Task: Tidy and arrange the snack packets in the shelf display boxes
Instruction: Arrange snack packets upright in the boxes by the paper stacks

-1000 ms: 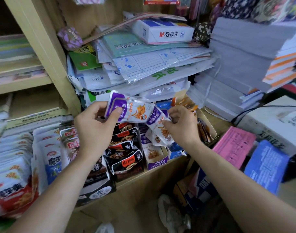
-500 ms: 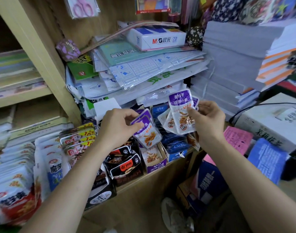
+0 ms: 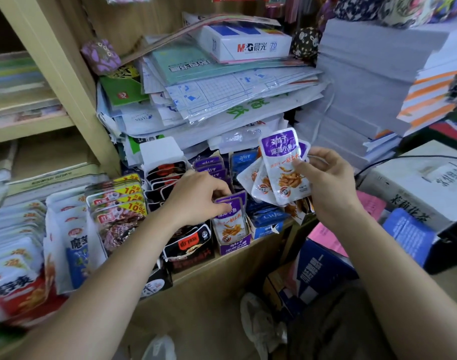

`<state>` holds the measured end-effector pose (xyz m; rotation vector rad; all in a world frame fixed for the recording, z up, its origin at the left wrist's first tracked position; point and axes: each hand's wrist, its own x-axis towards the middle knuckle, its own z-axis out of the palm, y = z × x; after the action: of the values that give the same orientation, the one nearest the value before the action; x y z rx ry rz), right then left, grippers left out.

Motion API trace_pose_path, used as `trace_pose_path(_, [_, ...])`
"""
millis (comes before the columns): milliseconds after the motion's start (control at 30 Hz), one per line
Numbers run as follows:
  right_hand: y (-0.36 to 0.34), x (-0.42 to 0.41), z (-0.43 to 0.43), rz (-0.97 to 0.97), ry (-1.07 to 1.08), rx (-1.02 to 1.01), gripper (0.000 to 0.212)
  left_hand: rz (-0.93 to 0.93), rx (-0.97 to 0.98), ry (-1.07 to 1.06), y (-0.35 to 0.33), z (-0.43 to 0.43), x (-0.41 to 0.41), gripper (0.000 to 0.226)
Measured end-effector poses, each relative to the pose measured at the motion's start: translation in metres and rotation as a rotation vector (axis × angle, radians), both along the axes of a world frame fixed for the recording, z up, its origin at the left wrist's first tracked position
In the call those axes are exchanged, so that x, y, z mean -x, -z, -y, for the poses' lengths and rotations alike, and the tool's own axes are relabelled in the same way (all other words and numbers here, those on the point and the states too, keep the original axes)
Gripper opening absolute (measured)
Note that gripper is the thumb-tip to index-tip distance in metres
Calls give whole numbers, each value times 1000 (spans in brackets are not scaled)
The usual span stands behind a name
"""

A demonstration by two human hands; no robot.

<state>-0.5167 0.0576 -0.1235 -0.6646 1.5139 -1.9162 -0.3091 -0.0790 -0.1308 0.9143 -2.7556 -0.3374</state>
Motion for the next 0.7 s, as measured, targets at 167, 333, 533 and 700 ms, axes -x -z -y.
trace_pose_path(167, [3, 5, -4, -33, -272, -65, 27, 45, 18, 63, 12, 14, -2, 22])
trace_pose_path(333, [7, 6, -8, -130, -446, -129, 30, 123, -129, 129, 7, 25, -6, 28])
trace_pose_path(533, [16, -9, 3, -278, -460, -149, 27, 109, -399, 141, 0, 28, -15, 41])
trace_pose_path(700, [34, -33, 20, -447, -372, -144, 26, -68, -678, 149, -6, 28, -22, 29])
